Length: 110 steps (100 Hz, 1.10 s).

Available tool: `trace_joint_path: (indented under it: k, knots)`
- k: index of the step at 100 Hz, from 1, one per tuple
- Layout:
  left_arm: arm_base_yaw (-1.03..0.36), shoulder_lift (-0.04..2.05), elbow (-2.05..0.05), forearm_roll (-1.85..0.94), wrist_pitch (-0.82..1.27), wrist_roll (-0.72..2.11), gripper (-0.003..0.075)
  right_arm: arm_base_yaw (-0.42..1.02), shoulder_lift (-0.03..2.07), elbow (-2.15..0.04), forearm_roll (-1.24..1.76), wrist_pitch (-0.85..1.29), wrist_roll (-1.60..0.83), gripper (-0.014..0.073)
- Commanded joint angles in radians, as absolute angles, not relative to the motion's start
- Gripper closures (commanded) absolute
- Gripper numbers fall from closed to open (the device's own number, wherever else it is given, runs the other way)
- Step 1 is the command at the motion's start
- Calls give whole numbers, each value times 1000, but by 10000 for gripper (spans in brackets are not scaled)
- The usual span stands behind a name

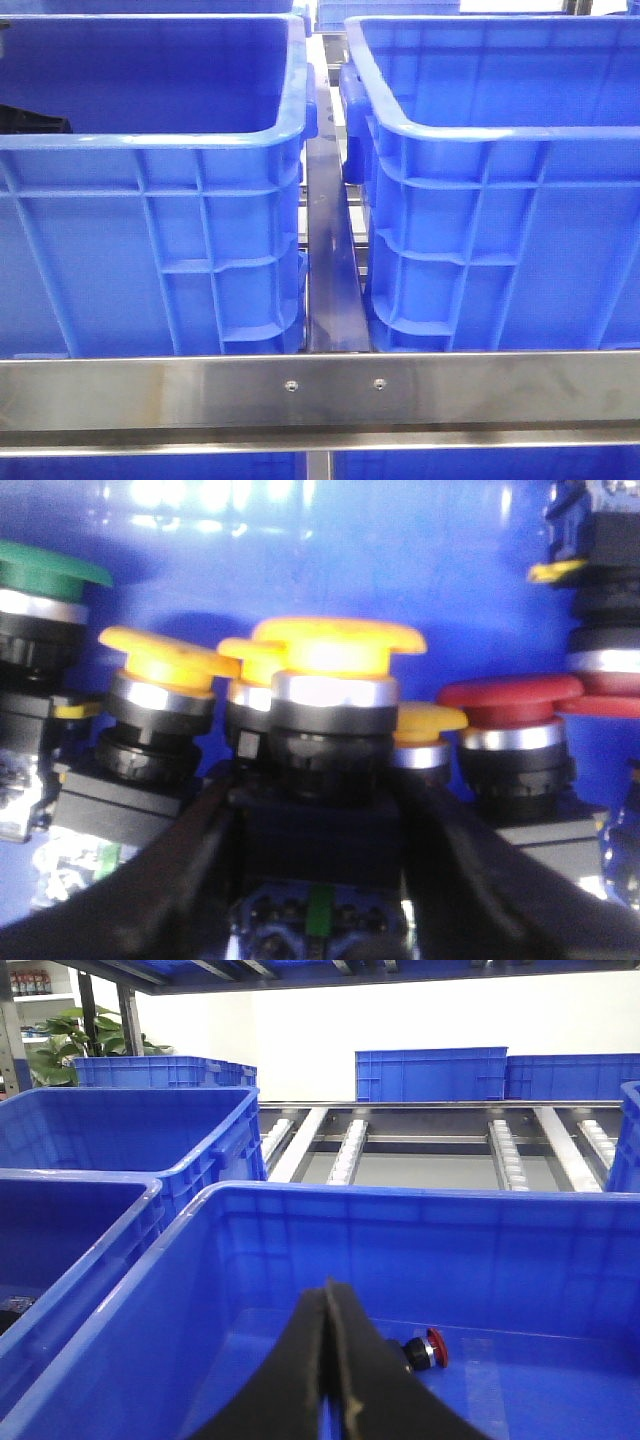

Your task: Pick red and yellow buttons and place in box

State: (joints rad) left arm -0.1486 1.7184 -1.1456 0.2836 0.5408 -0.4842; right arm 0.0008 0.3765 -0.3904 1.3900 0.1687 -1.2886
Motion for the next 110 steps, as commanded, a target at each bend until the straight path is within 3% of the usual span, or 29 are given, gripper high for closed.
trace_joint_path:
  k: [1,6,46,110]
  knots:
    - [-147,1666,-1177,284,508,-481,677,1,378,-421,1403,151,-1295,662]
    - [-147,1654,-1177,284,512,-477,741,1,378,-421,1403,151,-1295,662]
    - [-185,1424,-1177,256,591,-390,739,1,378,-421,1403,151,-1295,662]
    - [-609,1035,-1177,256,790,-281,739,1,378,-421,1403,151,-1295,662]
